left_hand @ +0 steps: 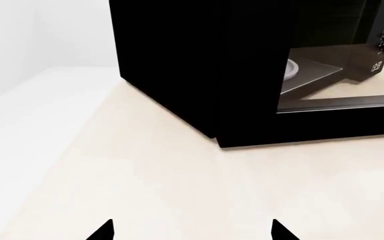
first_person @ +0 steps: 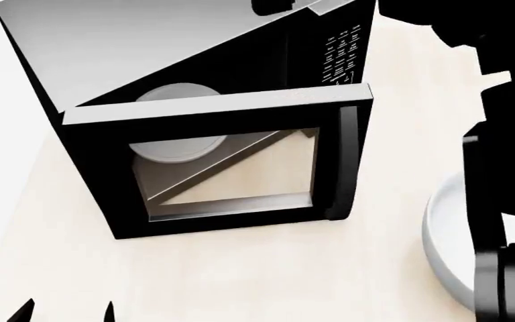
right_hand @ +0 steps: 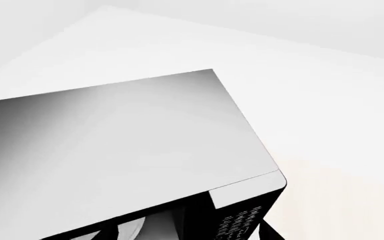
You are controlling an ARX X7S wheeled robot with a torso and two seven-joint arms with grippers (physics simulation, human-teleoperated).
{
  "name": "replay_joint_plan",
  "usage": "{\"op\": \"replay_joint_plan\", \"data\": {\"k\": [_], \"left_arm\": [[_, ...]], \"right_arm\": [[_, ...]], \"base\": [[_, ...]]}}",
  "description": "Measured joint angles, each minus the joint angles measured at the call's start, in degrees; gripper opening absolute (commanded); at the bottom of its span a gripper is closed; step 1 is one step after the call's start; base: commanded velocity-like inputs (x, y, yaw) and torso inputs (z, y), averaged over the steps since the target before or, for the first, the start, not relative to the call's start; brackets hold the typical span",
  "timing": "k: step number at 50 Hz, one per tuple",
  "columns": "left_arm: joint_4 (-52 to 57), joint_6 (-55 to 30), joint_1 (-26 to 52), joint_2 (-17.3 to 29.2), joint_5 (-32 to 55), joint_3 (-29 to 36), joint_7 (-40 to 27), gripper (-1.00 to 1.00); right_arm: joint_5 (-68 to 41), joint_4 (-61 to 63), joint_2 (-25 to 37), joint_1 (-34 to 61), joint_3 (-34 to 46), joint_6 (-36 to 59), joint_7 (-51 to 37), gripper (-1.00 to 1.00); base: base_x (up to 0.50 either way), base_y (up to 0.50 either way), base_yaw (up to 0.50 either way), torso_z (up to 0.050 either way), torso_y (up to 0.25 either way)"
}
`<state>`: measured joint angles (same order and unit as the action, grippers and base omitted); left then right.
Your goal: Open the microwave.
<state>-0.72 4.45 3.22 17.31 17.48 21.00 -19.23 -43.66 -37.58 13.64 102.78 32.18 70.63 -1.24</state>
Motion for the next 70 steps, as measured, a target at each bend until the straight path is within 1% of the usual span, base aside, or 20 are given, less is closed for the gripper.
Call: {"op": "replay_joint_plan", "data": {"k": [8, 24, 58, 70], "left_arm": [[0.03, 0.09, -0.01, 0.11, 0.18, 0.1, 0.05, 1.0], [0.13, 0.25, -0.06, 0.3, 0.51, 0.32, 0.1, 1.0], [0.11, 0.25, 0.11, 0.59, 0.93, 0.67, -0.42, 1.0], [0.1, 0.31, 0.16, 0.69, 1.09, 0.82, -0.53, 1.0]], "right_arm": [[1.36, -5.1, -1.8, 1.75, 2.74, -0.67, 2.73, 1.0], [2.42, -9.3, -3.51, 2.14, 5.54, -1.24, 5.15, 1.0], [3.12, -12.94, -4.32, -1.85, 7.66, -3.59, 6.52, 1.0], [2.86, -12.43, -3.97, -3.28, 7.94, -3.47, 6.44, 1.0]], "base": [[0.0, 0.0, 0.0, 0.0, 0.0], [0.0, 0.0, 0.0, 0.0, 0.0], [0.0, 0.0, 0.0, 0.0, 0.0], [0.0, 0.0, 0.0, 0.0, 0.0]]}}
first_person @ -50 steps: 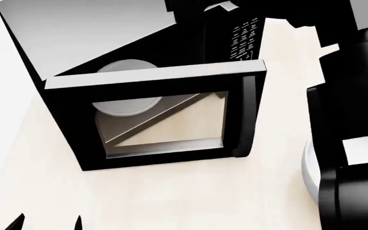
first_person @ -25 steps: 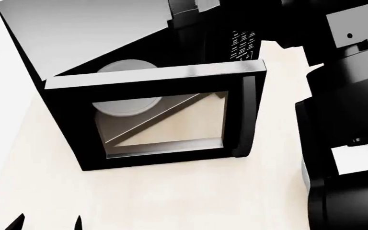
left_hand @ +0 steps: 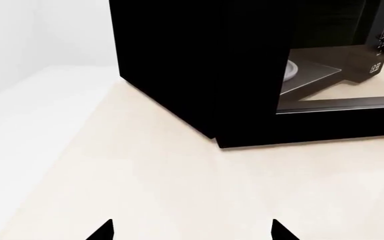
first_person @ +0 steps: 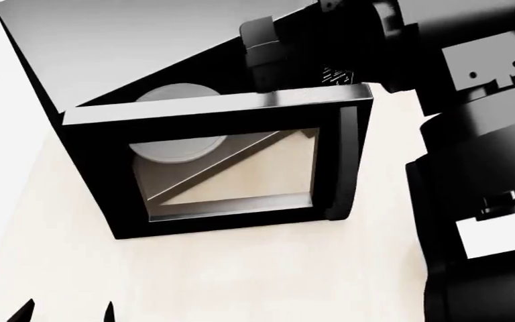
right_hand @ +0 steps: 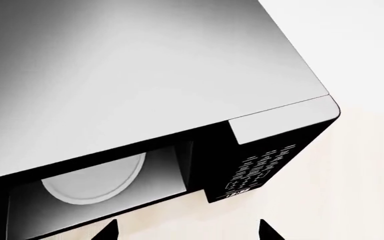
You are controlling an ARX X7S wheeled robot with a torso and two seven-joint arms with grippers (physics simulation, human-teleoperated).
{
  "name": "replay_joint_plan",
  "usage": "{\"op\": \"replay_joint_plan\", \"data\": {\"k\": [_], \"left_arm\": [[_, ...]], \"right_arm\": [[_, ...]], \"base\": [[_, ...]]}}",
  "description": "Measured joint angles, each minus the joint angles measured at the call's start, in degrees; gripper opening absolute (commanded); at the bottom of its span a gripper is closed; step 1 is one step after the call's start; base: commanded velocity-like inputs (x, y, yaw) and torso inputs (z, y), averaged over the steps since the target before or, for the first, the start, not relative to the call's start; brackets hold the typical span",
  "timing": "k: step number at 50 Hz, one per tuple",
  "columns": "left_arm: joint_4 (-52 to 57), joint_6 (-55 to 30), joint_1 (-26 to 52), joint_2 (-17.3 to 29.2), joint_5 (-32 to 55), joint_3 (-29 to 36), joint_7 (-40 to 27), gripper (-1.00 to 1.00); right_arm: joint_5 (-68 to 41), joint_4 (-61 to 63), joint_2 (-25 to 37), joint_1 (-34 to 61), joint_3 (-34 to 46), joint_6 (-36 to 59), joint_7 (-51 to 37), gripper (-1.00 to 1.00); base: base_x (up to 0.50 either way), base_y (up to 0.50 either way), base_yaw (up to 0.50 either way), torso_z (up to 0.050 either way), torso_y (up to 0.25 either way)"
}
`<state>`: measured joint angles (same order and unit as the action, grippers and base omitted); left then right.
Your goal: Open the microwave.
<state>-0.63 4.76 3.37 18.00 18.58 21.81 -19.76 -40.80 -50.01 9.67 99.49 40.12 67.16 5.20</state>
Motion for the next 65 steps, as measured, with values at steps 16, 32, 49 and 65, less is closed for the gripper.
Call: {"op": "replay_joint_plan", "data": {"k": [16, 32, 49, 65], "left_arm": [[0.19, -0.01, -0.09, 0.18, 0.2, 0.22, -0.12, 1.0], [0.21, 0.01, -0.06, 0.31, 0.35, 0.4, -0.36, 1.0], [0.11, 0.03, 0.04, 0.4, 0.38, 0.61, -0.64, 1.0], [0.01, 0.1, 0.12, 0.48, 0.53, 0.8, -0.79, 1.0]], "right_arm": [[-1.99, 5.57, 2.52, -3.01, -1.27, 2.86, -2.44, 1.0], [-3.09, 8.35, 3.8, -4.81, -2.46, 3.71, -3.68, 1.0], [-4.81, 12.81, 5.24, -6.3, -3.9, 6.12, -5.65, 1.0], [-7.58, 19.29, 7.04, -8.92, -6.93, 9.43, -9.52, 1.0]], "base": [[0.0, 0.0, 0.0, 0.0, 0.0], [0.0, 0.0, 0.0, 0.0, 0.0], [0.0, 0.0, 0.0, 0.0, -0.001], [0.0, 0.0, 0.0, 0.0, -0.001]]}}
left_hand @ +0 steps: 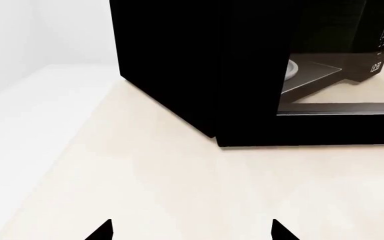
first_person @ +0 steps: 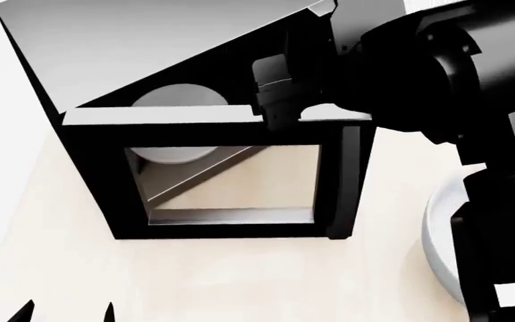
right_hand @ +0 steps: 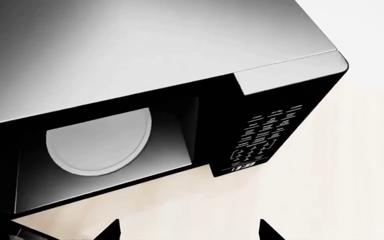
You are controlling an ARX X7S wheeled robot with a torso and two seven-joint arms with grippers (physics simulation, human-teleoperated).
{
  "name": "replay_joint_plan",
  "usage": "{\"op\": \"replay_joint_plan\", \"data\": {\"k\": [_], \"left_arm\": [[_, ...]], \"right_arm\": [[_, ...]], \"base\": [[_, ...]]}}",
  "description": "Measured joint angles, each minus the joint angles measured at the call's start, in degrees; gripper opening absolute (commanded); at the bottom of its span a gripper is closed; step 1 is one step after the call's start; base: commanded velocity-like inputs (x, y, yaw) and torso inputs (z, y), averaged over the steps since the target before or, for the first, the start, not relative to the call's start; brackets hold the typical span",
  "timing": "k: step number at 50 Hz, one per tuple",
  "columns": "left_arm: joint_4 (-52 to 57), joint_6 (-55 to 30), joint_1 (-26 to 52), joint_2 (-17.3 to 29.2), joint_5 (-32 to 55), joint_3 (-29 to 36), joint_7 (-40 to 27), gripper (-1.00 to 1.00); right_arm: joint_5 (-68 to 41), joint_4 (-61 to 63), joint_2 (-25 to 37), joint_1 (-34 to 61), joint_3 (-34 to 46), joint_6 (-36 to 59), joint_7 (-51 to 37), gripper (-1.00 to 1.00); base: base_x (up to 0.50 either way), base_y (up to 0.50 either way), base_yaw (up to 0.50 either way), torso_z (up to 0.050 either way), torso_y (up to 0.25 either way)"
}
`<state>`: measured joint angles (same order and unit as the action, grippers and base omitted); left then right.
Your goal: Open the microwave.
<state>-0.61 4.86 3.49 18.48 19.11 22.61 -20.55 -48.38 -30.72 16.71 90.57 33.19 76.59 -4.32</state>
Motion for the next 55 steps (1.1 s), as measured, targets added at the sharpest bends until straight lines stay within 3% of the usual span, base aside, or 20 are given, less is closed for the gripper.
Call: {"op": "replay_joint_plan", "data": {"k": [55], "left_arm": [[-0.1, 0.21, 0.12, 0.41, 0.32, 0.62, -0.66, 1.0]], "right_arm": [[-21.59, 24.26, 4.93, -13.69, -16.31, 10.77, -23.38, 1.0]], "base": [[0.0, 0.0, 0.0, -0.001, -0.003]]}}
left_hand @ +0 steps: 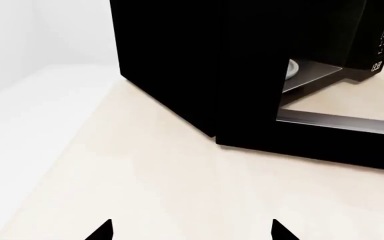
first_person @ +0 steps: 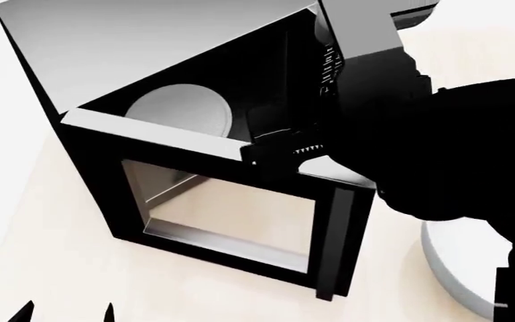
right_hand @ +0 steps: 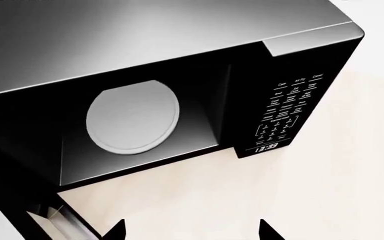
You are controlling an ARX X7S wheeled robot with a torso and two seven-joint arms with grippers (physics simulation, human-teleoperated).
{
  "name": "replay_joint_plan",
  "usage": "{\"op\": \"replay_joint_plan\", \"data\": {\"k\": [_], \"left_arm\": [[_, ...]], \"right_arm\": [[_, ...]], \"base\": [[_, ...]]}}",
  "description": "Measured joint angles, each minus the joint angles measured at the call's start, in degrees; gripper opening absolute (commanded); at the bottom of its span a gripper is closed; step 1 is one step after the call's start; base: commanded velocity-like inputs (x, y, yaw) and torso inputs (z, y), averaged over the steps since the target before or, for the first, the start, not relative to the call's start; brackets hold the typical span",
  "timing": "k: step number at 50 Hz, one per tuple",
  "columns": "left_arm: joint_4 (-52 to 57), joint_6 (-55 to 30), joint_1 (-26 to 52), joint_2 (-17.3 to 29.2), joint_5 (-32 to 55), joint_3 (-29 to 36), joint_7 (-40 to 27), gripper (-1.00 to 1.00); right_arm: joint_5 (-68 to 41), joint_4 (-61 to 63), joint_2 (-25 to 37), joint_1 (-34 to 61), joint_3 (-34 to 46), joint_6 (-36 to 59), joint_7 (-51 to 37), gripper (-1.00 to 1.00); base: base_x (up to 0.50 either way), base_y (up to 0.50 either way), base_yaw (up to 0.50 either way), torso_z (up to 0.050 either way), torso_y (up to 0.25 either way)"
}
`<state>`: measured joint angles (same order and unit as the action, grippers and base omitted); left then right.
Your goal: Open the microwave.
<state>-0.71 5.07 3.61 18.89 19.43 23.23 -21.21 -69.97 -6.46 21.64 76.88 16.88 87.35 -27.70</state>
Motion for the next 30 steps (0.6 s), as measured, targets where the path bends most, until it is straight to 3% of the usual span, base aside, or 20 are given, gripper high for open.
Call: {"op": "replay_joint_plan", "data": {"k": [30], "left_arm": [[0.07, 0.14, -0.01, 0.24, 0.27, 0.33, -0.24, 1.0]], "right_arm": [[-14.34, 7.23, 2.03, -5.26, -2.04, -1.48, -12.15, 1.0]], "base": [[0.0, 0.0, 0.0, -0.002, -0.006]]}}
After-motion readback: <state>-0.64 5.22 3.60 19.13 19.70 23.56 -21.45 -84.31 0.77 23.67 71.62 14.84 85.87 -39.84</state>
